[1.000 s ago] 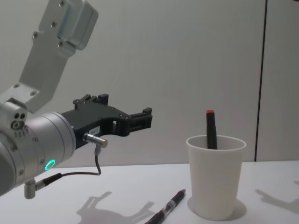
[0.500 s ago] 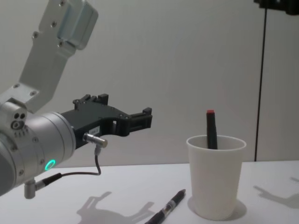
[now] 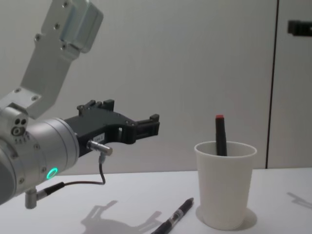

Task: Place the pen into the pen holder.

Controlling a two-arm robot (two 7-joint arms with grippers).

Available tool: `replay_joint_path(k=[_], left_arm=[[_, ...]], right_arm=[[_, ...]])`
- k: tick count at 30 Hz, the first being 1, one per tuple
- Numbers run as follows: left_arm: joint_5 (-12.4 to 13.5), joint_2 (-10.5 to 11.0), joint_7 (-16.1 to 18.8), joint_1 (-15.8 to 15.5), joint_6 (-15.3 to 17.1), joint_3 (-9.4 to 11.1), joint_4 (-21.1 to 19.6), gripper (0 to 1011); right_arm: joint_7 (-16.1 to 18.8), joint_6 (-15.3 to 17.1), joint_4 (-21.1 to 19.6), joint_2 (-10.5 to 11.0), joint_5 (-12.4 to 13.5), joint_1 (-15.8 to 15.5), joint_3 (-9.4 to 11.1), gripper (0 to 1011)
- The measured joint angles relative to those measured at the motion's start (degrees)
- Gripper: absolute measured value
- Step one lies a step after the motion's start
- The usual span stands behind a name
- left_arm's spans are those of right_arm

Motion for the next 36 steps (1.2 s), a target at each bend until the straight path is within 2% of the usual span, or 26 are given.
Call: replay_joint_path(k=[8, 17, 26, 36], left_arm=[[-1.0, 1.0, -2.7, 0.4, 2.9, -0.5, -0.6, 1001], [-1.6, 2.6, -3.5, 2.2, 4.9, -0.8, -2.3, 1001], [-1.6, 3.6, -0.9, 5.5, 5.1, 0.1, -4.3, 1001], [0.0, 2.5, 2.0, 8.1, 5.1, 2.1, -5.6, 1001]], right_arm=[[-2.7, 7.3, -1.2, 1.3, 2.8, -1.3, 1.7, 1001], [-6.2, 15.7, -2.3, 2.7, 6.3, -2.8, 3.8, 1001], [-8.0, 20.0, -2.7, 3.5, 8.3, -3.7, 5.2, 1001], [-9.2, 22.5, -3.0, 3.9, 9.5, -4.2, 5.9, 1001]])
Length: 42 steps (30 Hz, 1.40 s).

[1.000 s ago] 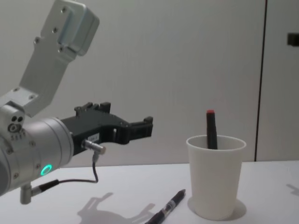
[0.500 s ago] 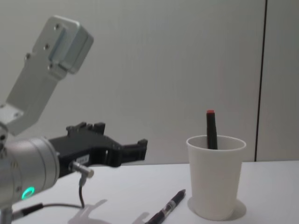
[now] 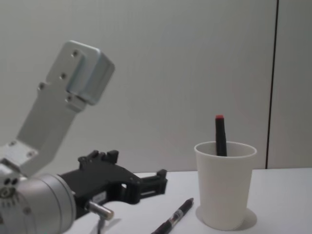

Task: Place the pen into the pen holder.

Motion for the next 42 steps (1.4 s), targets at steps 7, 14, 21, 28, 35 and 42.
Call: replay_joint_path(k=[7, 14, 21, 28, 35, 42], left_arm=[[1.0, -1.4, 1.4, 0.7, 0.6, 1.2, -0.5, 1001], [2.1, -3.1, 1.9, 0.8, 2.5, 2.0, -0.8, 1001], [3.1, -4.0, 1.1, 0.5, 4.9, 2.4, -1.0, 1001], [4.4, -4.7, -1.4, 0.0, 8.6, 2.6, -1.4, 1001], [5.8, -5.3, -3.4, -0.6, 10.9, 2.8, -1.5, 1001], [6.9, -5.9, -4.5, -1.2, 12.1, 2.9, -1.0, 1001]], right_arm=[[-0.4, 0.9, -0.1, 0.2, 0.4, -0.2, 0.3, 1002], [-0.6, 1.4, -0.1, 0.2, 0.6, -0.3, 0.4, 1002], [-0.7, 1.6, -0.2, 0.3, 0.8, -0.3, 0.5, 1001], [-0.8, 1.8, -0.2, 0.3, 0.8, -0.4, 0.6, 1001], [-0.8, 1.9, -0.2, 0.3, 0.9, -0.4, 0.6, 1002], [-0.9, 1.9, -0.2, 0.3, 0.9, -0.4, 0.6, 1001]])
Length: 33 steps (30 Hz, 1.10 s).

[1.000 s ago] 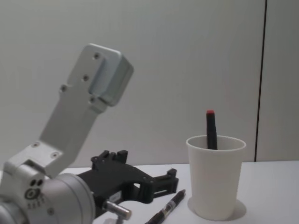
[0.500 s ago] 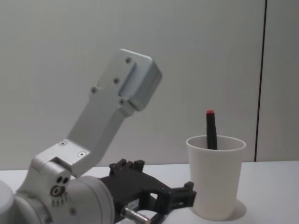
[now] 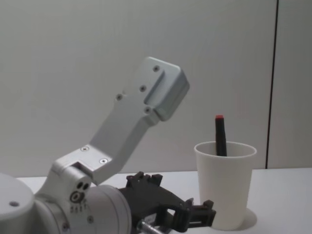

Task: Place the pen into the pen holder.

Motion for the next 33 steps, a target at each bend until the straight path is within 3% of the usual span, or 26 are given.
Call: replay_joint_path(k=[15, 33], left_arm=[[0.2, -1.0, 1.1, 0.3, 1.5, 0.1, 1.6, 1001], [-3.0, -1.5, 5.0, 1.9, 1.6, -0.5, 2.6, 1001]], right_arm=[[0.0, 0.0, 0.0, 0.0, 0.0, 0.0, 0.0, 1001], [0.0, 0.0, 0.0, 0.0, 0.0, 0.0, 0.0, 1001]])
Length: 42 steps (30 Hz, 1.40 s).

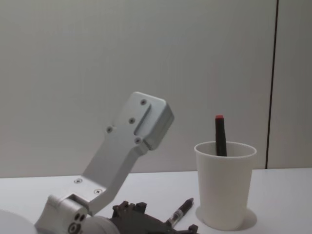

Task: Place the pen into the pen holder.

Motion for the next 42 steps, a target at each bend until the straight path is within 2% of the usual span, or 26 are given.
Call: replay_joint_path(k=[11, 28, 42], left_arm=[[-1.1, -0.6, 0.5, 0.2, -0.4, -0.4, 0.8, 1001], [-1.3, -1.6, -1.4, -0.3, -0.4, -0.7, 2.1, 1001], [-4.3, -2.4, -0.3, 0.1, -2.4, -1.3, 3.3, 1001]], right_arm=[[0.0, 0.0, 0.0, 0.0, 0.0, 0.0, 0.0, 1002], [0.0, 0.0, 0.0, 0.0, 0.0, 0.0, 0.0, 1001], [0.0, 0.0, 0.0, 0.0, 0.0, 0.0, 0.0, 1002]])
